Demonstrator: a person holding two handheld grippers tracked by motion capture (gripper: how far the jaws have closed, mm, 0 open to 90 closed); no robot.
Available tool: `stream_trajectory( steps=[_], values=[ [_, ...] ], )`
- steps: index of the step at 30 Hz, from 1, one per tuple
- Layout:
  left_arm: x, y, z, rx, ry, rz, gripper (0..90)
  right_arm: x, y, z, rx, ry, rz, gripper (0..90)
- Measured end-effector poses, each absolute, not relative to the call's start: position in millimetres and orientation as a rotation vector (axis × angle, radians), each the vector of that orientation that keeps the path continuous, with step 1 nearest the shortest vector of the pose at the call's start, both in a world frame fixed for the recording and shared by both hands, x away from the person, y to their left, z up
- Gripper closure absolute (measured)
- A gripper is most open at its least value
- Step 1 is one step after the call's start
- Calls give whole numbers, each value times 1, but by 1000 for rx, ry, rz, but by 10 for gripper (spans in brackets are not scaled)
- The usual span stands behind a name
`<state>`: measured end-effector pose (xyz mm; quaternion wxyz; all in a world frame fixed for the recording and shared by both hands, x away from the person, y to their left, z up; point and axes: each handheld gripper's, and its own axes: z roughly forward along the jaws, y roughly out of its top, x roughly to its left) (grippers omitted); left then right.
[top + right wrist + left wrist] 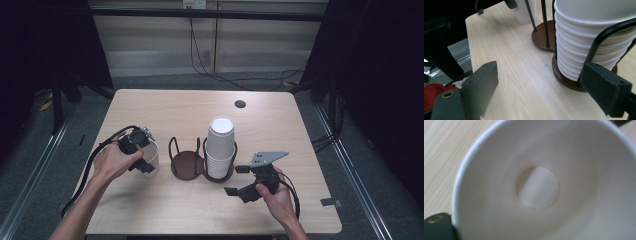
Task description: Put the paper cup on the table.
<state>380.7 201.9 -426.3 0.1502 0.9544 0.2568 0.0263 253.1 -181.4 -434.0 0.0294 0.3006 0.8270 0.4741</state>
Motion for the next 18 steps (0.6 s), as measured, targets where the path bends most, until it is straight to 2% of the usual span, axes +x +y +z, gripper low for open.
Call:
stream_trajectory(
  steps=[13,18],
  values=[
    [374,220,-436,2640,797,44,88,253,-181,-435,926,2552,1456,144],
    [372,228,-442,2614,799,19,155,253,-181,-434,927,2551,1453,144]
  ],
)
